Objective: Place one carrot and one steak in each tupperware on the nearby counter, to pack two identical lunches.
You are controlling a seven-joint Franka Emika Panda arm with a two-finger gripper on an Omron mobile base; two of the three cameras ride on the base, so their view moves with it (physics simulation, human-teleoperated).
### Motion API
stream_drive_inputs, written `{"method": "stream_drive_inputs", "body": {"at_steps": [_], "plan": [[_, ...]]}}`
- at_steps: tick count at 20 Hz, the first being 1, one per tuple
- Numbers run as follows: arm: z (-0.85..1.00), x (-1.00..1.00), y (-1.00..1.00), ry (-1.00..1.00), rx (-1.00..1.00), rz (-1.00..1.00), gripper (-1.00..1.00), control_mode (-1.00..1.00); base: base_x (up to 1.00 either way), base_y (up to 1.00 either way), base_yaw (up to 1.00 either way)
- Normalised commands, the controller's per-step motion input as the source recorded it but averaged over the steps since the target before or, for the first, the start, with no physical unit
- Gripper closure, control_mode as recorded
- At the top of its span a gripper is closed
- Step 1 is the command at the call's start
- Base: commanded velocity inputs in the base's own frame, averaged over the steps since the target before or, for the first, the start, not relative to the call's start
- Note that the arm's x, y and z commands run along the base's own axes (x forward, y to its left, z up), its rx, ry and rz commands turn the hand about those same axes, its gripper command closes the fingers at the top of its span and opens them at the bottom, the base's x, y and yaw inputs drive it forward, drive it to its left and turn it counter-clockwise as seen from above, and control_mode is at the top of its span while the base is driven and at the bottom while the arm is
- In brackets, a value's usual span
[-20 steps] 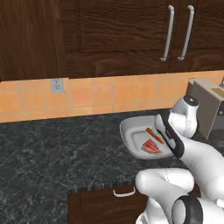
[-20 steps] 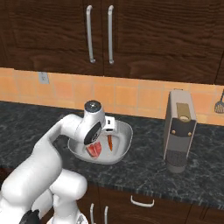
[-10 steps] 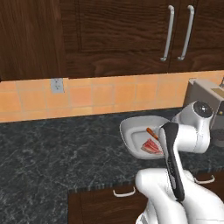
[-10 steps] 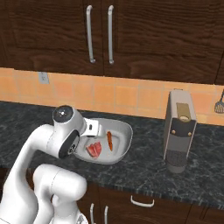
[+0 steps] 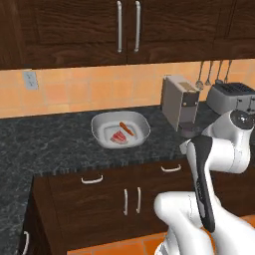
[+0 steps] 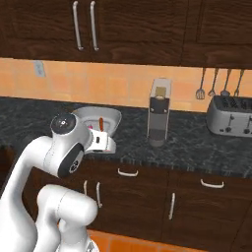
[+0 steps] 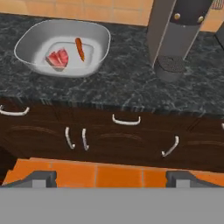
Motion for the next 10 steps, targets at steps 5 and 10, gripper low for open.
{"method": "stream_drive_inputs", "body": {"at_steps": [5, 10], "plan": [[0.0, 0.0, 0.0, 0.0, 0.0, 0.0, -1.0, 1.0, -0.58, -1.0, -0.06], [0.0, 0.0, 0.0, 0.0, 0.0, 0.0, -1.0, 1.0, -0.13, -1.0, 0.0]]}}
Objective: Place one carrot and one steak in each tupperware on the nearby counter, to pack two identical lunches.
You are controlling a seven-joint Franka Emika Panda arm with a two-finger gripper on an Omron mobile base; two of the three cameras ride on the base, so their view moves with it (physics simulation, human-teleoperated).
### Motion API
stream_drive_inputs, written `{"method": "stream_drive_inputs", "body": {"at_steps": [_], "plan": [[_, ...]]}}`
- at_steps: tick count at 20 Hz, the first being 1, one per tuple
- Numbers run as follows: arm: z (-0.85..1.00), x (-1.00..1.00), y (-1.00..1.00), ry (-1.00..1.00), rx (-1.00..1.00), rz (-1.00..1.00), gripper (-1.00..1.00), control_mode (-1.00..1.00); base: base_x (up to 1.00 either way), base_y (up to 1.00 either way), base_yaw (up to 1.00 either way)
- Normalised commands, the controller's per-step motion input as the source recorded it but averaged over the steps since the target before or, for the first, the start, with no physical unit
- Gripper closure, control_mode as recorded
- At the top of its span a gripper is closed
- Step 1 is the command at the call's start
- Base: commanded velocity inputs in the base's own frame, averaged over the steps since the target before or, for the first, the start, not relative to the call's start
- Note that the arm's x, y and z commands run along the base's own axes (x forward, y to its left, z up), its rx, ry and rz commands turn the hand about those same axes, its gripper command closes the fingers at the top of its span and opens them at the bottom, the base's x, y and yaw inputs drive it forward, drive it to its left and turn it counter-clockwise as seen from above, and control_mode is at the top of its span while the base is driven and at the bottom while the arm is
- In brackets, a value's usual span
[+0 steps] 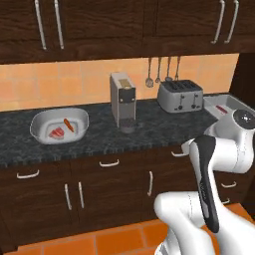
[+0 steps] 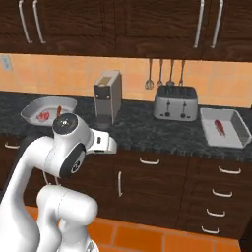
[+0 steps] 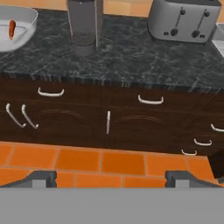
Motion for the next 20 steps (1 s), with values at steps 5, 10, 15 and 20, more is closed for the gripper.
{"method": "stream_drive_inputs", "body": {"at_steps": [5, 10, 15, 20], "plan": [[0.0, 0.0, 0.0, 0.0, 0.0, 0.0, -1.0, 1.0, -0.06, -1.0, 0.0], [0.0, 0.0, 0.0, 0.0, 0.0, 0.0, -1.0, 1.0, -0.23, -1.0, 0.01], [0.0, 0.0, 0.0, 0.0, 0.0, 0.0, -1.0, 1.0, -0.57, -1.0, 0.0], [0.0, 0.0, 0.0, 0.0, 0.0, 0.0, -1.0, 1.0, -0.55, -1.0, 0.0]]}}
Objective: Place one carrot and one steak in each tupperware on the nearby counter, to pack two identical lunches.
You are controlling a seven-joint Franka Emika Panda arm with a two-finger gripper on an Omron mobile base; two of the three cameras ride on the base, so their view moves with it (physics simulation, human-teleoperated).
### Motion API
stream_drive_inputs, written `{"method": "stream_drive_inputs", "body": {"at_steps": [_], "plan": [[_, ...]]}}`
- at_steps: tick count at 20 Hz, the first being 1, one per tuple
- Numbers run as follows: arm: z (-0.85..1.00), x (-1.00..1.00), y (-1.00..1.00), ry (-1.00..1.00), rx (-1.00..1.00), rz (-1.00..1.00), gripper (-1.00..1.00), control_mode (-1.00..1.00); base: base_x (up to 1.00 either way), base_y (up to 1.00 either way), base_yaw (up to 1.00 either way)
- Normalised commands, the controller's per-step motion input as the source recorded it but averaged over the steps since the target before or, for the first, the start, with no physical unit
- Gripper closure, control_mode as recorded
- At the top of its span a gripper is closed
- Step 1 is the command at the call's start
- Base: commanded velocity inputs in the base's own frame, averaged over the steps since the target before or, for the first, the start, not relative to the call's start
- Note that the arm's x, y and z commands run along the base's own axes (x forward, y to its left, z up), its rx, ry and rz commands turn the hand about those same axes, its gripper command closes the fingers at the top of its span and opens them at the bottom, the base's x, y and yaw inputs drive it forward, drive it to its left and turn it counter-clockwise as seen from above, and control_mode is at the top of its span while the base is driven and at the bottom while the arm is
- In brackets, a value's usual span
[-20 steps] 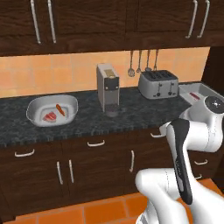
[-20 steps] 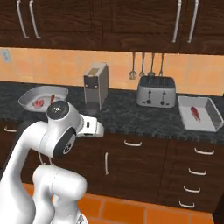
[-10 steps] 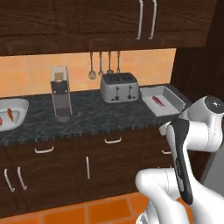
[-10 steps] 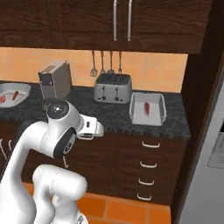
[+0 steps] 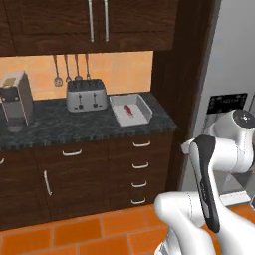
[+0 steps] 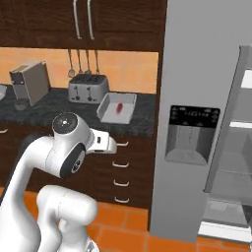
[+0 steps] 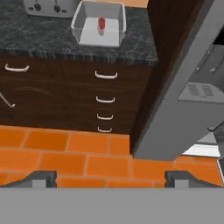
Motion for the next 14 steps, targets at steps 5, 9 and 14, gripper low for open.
{"method": "stream_drive_inputs", "body": {"at_steps": [5, 9, 14], "plan": [[0.0, 0.0, 0.0, 0.0, 0.0, 0.0, -1.0, 1.0, -0.13, -1.0, 0.0], [0.0, 0.0, 0.0, 0.0, 0.0, 0.0, -1.0, 1.0, 0.01, -1.0, 0.0], [0.0, 0.0, 0.0, 0.0, 0.0, 0.0, -1.0, 1.0, 0.11, -1.0, 0.0]]}}
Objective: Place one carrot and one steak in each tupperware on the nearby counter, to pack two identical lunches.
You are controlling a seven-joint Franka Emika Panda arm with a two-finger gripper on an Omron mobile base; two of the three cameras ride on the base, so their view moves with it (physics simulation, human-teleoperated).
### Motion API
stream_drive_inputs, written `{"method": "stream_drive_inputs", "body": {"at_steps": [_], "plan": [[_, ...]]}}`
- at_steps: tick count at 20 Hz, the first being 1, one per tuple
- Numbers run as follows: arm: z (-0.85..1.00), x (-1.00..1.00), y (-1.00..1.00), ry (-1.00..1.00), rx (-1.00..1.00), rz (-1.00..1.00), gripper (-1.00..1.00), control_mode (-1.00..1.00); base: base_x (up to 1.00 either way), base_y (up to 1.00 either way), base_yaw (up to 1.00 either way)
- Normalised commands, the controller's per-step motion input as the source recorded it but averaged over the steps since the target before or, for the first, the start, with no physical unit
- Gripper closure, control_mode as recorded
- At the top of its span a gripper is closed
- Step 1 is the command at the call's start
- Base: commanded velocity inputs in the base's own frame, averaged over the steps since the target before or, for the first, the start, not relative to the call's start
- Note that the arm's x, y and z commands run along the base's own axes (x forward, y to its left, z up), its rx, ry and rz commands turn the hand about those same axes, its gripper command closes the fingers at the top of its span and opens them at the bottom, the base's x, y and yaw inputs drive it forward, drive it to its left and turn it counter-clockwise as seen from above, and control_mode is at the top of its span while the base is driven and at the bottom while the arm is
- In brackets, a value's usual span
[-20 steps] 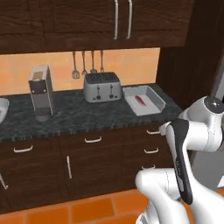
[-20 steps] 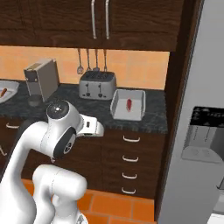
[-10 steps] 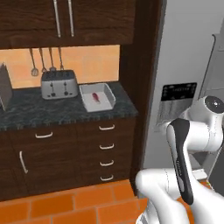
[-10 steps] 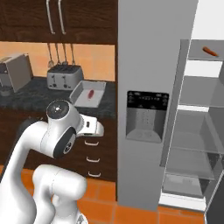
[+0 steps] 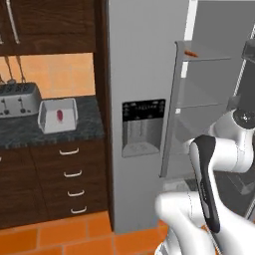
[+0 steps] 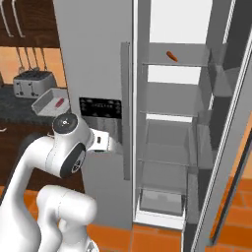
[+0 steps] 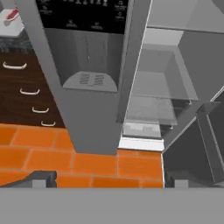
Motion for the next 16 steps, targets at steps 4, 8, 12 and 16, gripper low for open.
{"method": "stream_drive_inputs", "body": {"at_steps": [4, 8, 12, 16], "plan": [[0.0, 0.0, 0.0, 0.0, 0.0, 0.0, -1.0, 1.0, 0.54, -0.83, 0.0], [0.0, 0.0, 0.0, 0.0, 0.0, 0.0, -1.0, 1.0, 0.92, -0.33, 0.0], [0.0, 0.0, 0.0, 0.0, 0.0, 0.0, -1.0, 1.0, 0.98, -0.12, 0.0], [0.0, 0.0, 0.0, 0.0, 0.0, 0.0, -1.0, 1.0, 0.48, -0.47, 0.0]]}}
